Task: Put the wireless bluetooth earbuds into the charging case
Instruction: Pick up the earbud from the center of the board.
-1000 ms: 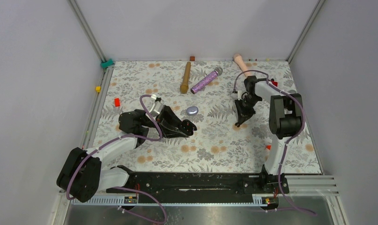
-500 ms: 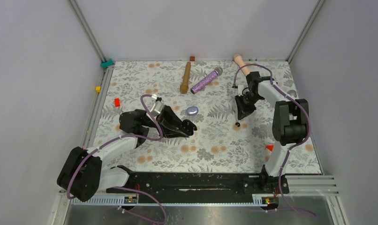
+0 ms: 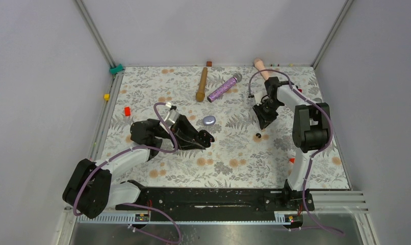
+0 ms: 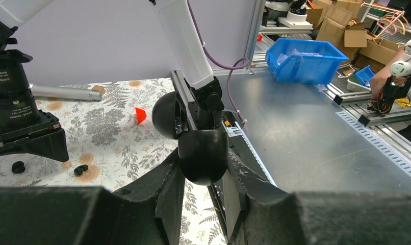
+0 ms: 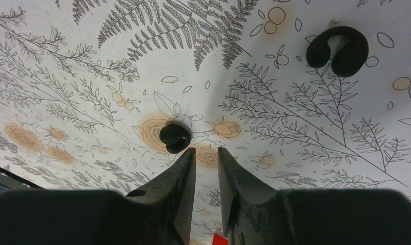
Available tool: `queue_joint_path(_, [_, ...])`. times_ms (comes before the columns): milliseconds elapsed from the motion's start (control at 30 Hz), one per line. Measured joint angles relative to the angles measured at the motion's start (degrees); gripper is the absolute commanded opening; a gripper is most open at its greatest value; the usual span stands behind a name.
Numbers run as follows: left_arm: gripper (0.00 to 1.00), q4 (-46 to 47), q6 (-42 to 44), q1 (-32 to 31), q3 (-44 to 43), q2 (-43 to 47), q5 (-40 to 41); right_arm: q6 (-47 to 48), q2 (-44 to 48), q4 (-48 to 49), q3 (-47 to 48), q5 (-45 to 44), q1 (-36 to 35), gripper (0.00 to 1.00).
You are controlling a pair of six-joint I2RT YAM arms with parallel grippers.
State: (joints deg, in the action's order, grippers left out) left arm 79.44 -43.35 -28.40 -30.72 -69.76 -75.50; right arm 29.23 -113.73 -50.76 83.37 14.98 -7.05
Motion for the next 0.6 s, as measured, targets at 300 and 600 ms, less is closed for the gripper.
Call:
queue_joint_path(300, [0.0,0.0,0.0,0.0,0.0,-0.1,0.0,0.5,0.0,0.5,-1.4,-2.1,-2.8,0.31])
queue_joint_path(600, [0.0,0.0,0.0,0.0,0.0,-0.1,0.0,0.0,0.0,1.2,-3.3,-5.9,-5.1,0.31])
